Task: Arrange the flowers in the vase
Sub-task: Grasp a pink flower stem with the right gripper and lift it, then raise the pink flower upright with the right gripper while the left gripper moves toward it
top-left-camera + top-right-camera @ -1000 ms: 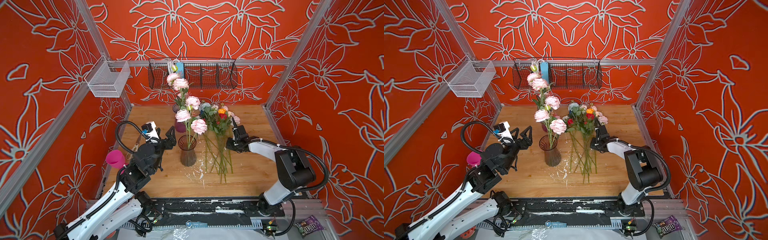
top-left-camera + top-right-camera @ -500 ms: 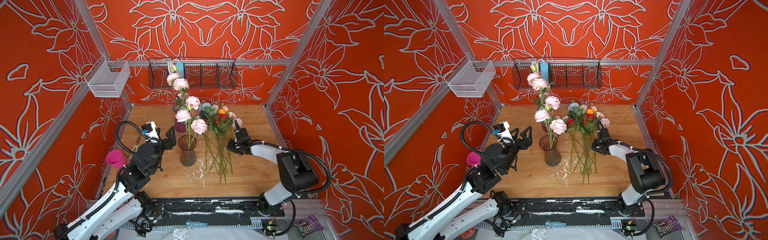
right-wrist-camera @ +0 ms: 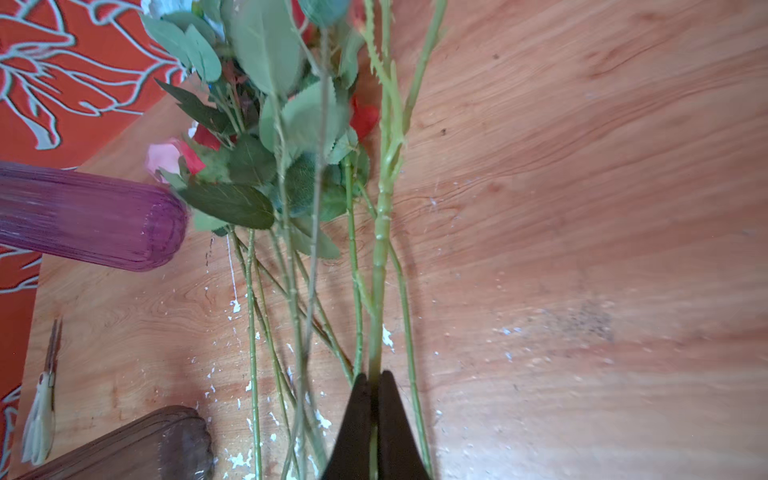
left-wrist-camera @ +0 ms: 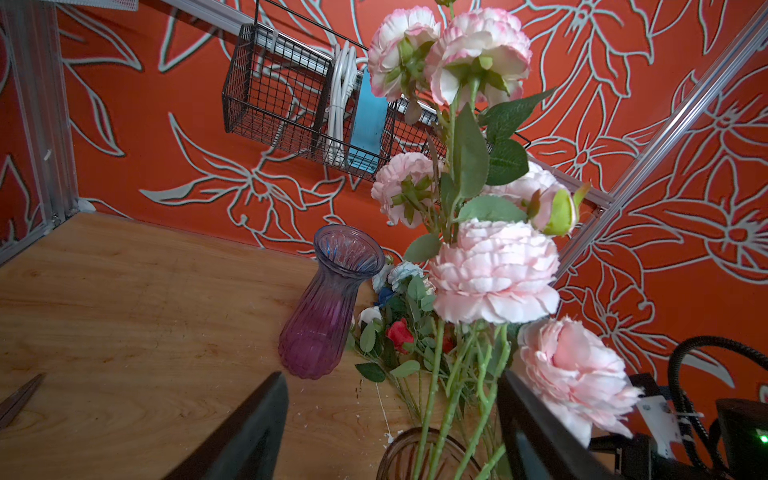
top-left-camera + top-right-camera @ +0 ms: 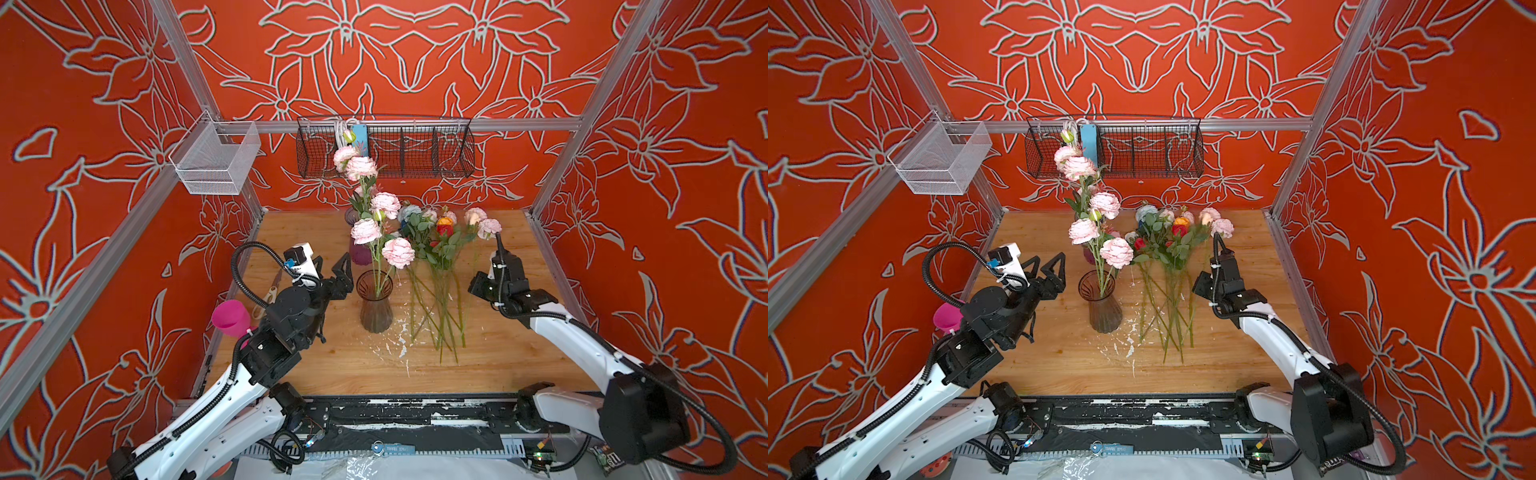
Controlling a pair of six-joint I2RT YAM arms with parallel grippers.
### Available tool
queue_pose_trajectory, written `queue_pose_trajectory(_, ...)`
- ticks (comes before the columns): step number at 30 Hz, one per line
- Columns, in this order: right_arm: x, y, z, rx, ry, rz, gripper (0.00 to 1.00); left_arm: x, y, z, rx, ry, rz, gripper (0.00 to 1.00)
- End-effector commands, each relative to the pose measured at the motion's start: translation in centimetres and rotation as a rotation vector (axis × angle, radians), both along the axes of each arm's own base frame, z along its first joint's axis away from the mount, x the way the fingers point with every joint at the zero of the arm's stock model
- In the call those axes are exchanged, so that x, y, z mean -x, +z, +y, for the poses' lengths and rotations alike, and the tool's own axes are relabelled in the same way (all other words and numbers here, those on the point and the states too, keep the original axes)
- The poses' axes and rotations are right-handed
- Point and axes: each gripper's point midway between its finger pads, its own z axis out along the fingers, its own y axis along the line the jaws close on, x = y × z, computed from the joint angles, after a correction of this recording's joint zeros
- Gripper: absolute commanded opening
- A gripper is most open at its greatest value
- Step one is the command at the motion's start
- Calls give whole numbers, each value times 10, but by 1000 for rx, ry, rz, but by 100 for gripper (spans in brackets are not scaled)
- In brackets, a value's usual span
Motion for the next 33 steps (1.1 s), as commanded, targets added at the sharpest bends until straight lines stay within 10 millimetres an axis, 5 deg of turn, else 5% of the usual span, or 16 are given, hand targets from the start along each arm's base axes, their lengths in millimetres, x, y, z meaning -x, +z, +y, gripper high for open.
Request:
queue_pose_trajectory(1,13,-6,-20,81,-32,14,2,4,18,1,45,-8,-29,79)
queue_pose_trajectory(10,20,-20,-49,163,-97,56,2,4,18,1,45,-9,-27,79)
queue_pose_trajectory(33,51,88,-27,-40,2,-389,2,9,27,0,39,-31,-65,80)
